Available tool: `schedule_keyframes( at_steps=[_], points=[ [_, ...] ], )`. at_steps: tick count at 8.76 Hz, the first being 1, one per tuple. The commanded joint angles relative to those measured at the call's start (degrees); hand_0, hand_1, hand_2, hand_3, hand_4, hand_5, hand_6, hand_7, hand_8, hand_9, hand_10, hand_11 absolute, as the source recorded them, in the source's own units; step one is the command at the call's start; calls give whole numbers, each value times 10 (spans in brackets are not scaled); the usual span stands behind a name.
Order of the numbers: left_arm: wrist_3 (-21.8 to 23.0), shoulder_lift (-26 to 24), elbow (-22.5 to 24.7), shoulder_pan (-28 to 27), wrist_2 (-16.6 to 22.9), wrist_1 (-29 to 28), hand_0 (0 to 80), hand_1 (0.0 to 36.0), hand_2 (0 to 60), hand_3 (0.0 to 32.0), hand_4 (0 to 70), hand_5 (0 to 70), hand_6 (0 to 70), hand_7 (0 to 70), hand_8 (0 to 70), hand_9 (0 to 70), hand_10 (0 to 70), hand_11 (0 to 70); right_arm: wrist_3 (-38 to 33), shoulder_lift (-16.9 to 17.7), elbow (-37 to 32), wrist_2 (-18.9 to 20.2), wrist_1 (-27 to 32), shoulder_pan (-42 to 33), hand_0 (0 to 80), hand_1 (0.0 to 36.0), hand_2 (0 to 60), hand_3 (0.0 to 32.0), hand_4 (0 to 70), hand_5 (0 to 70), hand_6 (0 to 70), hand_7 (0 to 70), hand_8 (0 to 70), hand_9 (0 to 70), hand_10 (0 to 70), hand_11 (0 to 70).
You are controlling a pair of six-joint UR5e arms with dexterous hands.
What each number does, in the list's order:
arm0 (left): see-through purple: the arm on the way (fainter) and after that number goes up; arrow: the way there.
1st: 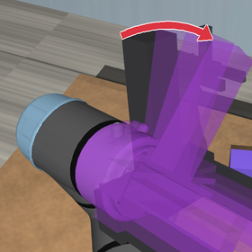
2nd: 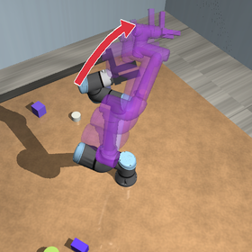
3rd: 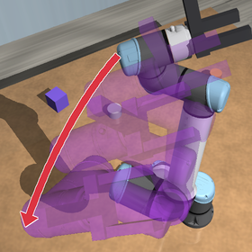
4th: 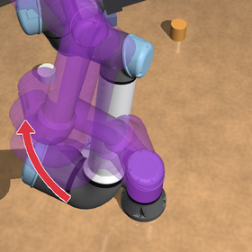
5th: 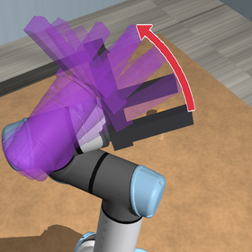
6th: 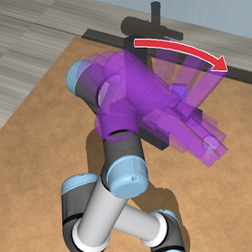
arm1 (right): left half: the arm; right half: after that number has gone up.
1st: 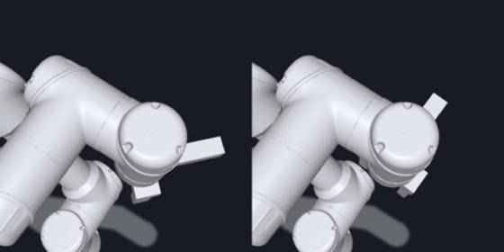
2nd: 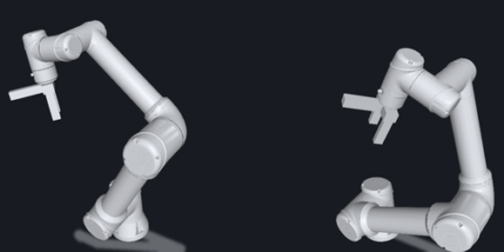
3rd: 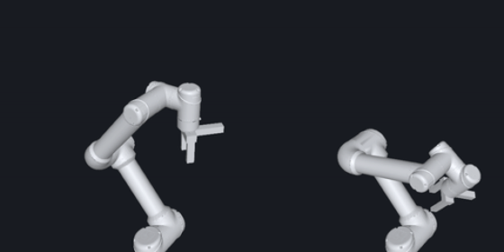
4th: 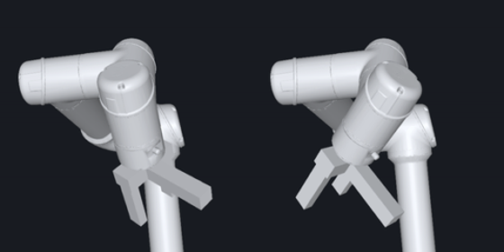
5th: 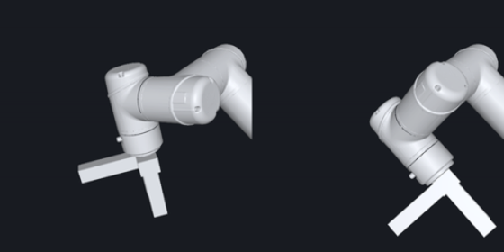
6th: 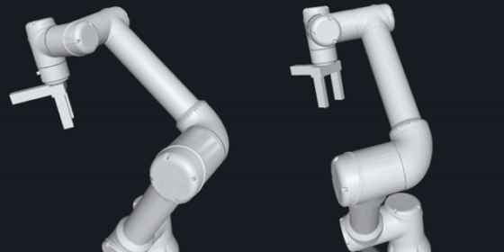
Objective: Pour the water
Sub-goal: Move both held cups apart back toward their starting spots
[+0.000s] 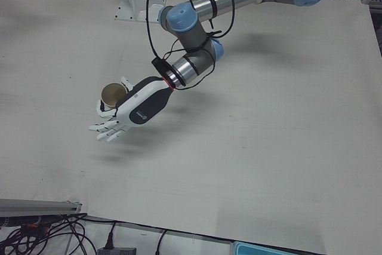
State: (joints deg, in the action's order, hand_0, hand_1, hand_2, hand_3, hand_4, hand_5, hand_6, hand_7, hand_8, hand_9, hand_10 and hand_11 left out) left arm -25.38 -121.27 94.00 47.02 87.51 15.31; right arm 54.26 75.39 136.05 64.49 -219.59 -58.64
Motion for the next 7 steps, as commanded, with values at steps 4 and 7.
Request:
schedule_keyframes(
  at_steps=[4, 7],
  points=[
    [23, 204, 13, 122, 6, -151, 800, 214, 0, 0, 559, 700, 113, 206, 69, 48, 12, 37, -61, 180, -50, 189, 12, -242, 465, 183, 539, 0, 133, 525, 457, 588, 377, 517, 700, 700],
    [22, 262, 4, 143, 6, -197, 800, 200, 0, 0, 560, 700, 115, 208, 70, 48, 13, 37, -67, 193, -258, 187, 215, -214, 462, 168, 490, 0, 125, 469, 435, 554, 380, 521, 700, 700]
  ],
)
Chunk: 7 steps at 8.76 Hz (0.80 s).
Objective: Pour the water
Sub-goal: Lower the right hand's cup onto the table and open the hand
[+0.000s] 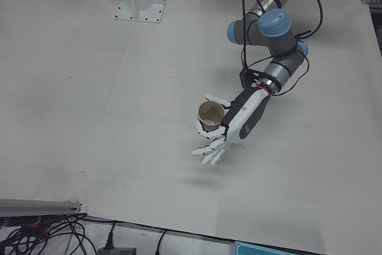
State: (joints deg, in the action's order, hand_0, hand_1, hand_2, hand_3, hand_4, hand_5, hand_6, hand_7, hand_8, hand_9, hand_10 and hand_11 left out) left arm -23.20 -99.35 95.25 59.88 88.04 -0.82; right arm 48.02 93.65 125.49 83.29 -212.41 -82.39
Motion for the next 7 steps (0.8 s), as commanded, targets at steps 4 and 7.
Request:
schedule_keyframes(
  at_steps=[4, 7],
  points=[
    [-1, 74, -58, 19, -1, -101, 800, 196, 0, 0, 543, 700, 110, 205, 70, 47, 14, 38, 1, -7, -316, -64, 269, 97, 466, 161, 463, 0, 162, 461, 447, 569, 390, 530, 700, 700],
    [-4, 89, -64, 18, -1, -119, 800, 194, 0, 0, 535, 700, 108, 203, 70, 48, 14, 39, -4, -64, -482, -170, 369, 192, 464, 128, 326, 0, 147, 402, 403, 516, 358, 491, 700, 700]
  ],
)
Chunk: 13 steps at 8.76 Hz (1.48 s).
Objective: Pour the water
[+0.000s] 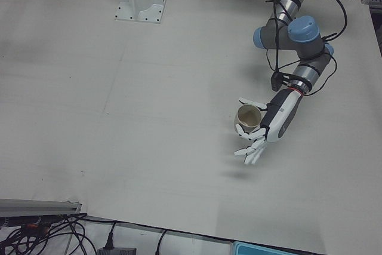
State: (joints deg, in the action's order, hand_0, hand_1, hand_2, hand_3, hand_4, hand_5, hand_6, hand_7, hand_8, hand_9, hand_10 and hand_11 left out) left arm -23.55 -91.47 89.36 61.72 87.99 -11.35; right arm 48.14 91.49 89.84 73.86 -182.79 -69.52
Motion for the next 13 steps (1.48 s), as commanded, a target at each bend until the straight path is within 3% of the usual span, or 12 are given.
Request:
schedule_keyframes(
  at_steps=[1, 2, 3, 4, 5, 7, 8, 10, 13],
  points=[
    [0, 13, -6, 0, 0, -16, 800, 196, 0, 0, 534, 700, 108, 202, 70, 48, 14, 39, -15, -54, -151, -85, 94, 64, 469, 112, 211, 0, 144, 371, 375, 482, 322, 451, 645, 700],
    [-3, 14, -9, -1, -1, -17, 800, 188, 0, 0, 534, 700, 109, 203, 70, 47, 14, 38, -43, -53, -152, -86, 98, 62, 466, 88, 43, 0, 104, 241, 229, 310, 173, 234, 383, 550],
    [-2, 13, -24, -2, 0, -29, 800, 190, 0, 0, 538, 700, 110, 206, 70, 48, 13, 37, -83, -47, -150, -86, 97, 59, 468, 61, 0, 0, 53, 129, 97, 117, 73, 53, 156, 235],
    [-3, 13, -28, -2, 0, -30, 800, 189, 0, 0, 539, 700, 111, 207, 71, 48, 13, 37, -108, -38, -145, -85, 97, 44, 458, 28, 0, 0, 0, 50, 9, 6, 26, 0, 41, 67],
    [-4, 13, -30, -3, 0, -30, 800, 187, 0, 0, 539, 700, 111, 207, 71, 49, 14, 38, -110, -23, -128, -84, 97, 35, 445, 14, 0, 0, 0, 11, 0, 0, 6, 0, 4, 10],
    [-6, 2, -62, -5, -1, -44, 800, 178, 0, 0, 538, 700, 113, 215, 71, 49, 13, 36, -111, 8, -84, -85, 97, 16, 398, 0, 0, 134, 0, 0, 0, 0, 0, 0, 0, 0],
    [-21, -1, -76, -5, -1, -53, 800, 171, 0, 0, 525, 700, 111, 216, 70, 47, 13, 35, -112, 9, -68, -85, 97, 7, 399, 0, 0, 148, 0, 0, 0, 0, 0, 0, 0, 0],
    [-31, -1, -108, -5, -2, -81, 800, 154, 0, 0, 497, 700, 102, 209, 65, 38, 8, 27, -112, 10, -41, -81, 96, -4, 417, 7, 0, 120, 0, 0, 0, 0, 0, 0, 0, 0],
    [-38, -2, -140, -5, -3, -104, 788, 148, 0, 0, 321, 700, 78, 167, 57, 19, 3, 22, -112, 18, -38, -81, 96, -5, 420, 14, 0, 138, 0, 3, 0, 0, 4, 0, 0, 0]
  ],
)
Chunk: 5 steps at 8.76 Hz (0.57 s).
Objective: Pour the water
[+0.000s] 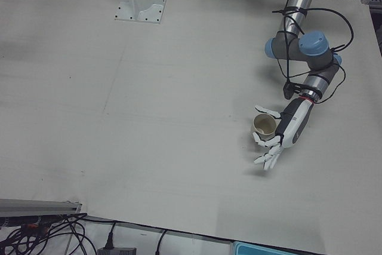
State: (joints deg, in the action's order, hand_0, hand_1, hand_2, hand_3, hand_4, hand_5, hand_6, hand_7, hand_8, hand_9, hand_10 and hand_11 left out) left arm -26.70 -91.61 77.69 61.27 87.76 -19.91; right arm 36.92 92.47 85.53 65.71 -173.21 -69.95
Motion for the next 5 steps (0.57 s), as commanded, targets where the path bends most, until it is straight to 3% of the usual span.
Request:
schedule_keyframes(
  at_steps=[1, 2, 3, 5],
  points=[
    [-7, -2, -32, 0, -1, -23, 788, 152, 0, 0, 306, 700, 72, 156, 59, 17, 2, 22, 0, 10, 9, 0, 0, -2, 420, 15, 0, 146, 0, 4, 0, 0, 7, 0, 0, 0],
    [-17, -1, -32, 0, -1, -27, 795, 156, 0, 0, 275, 591, 64, 141, 56, 14, 0, 19, -1, 11, 9, 0, 0, -3, 420, 15, 0, 144, 0, 5, 0, 0, 11, 0, 0, 0],
    [-20, -1, -33, 0, -1, -27, 751, 149, 0, 0, 244, 389, 59, 135, 54, 13, 0, 11, 0, 11, 14, 1, 0, -3, 422, 17, 0, 154, 0, 7, 0, 0, 11, 0, 0, 0],
    [-21, 0, -33, 0, -1, -26, 698, 151, 0, 0, 209, 200, 48, 123, 50, 10, 0, 2, -1, 12, 19, 2, 0, -3, 426, 20, 0, 168, 0, 9, 0, 0, 15, 0, 0, 0]
  ],
)
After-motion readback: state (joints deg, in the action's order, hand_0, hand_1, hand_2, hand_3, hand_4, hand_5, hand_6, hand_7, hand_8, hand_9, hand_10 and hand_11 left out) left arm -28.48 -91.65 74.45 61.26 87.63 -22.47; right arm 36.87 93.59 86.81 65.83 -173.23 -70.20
